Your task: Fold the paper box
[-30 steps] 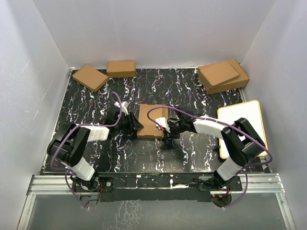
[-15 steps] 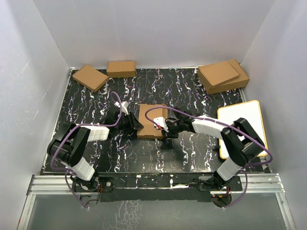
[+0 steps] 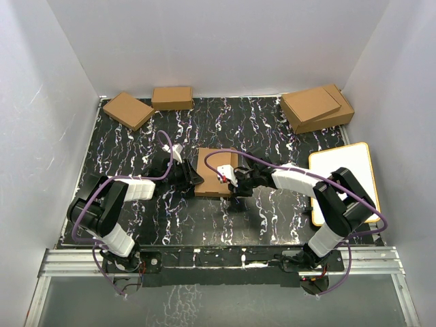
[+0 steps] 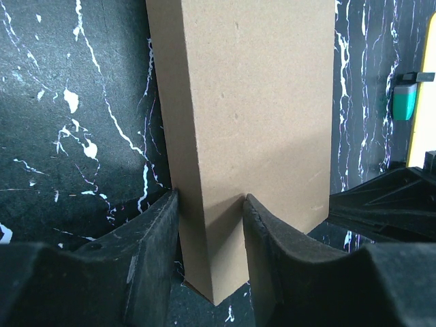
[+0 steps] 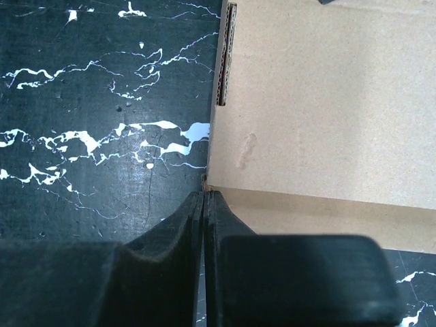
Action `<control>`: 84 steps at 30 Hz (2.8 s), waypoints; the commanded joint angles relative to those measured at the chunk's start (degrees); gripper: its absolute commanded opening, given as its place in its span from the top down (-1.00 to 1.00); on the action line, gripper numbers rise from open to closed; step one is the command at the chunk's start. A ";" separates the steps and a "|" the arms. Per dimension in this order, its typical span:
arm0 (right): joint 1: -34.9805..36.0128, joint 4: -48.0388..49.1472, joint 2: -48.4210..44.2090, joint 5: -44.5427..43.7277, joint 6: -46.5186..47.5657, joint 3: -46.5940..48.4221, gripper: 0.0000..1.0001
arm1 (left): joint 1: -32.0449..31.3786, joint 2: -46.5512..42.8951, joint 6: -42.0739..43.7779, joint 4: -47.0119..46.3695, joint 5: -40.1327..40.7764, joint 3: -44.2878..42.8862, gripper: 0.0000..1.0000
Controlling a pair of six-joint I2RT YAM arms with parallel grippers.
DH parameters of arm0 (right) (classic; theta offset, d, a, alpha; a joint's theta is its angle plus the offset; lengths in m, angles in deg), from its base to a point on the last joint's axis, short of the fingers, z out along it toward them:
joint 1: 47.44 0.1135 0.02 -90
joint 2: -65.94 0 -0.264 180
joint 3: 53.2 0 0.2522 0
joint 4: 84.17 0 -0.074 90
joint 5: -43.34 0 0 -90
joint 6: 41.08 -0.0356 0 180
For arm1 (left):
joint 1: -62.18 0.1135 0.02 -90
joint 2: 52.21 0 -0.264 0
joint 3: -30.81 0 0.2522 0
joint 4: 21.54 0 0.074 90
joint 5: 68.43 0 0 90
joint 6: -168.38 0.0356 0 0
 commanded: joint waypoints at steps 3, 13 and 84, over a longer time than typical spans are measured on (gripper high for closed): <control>0.17 2.39 -0.07 0.31 -1.34 1.11 0.84 | -0.64 2.63 0.91 8.03 1.08 1.64 0.25; -1.36 1.81 -0.16 1.44 -2.10 0.62 0.84 | -0.64 2.60 0.89 8.21 1.08 1.69 0.25; -1.32 1.23 1.66 3.45 -5.76 2.27 0.84 | -0.02 3.19 -0.44 6.10 -0.92 2.02 0.26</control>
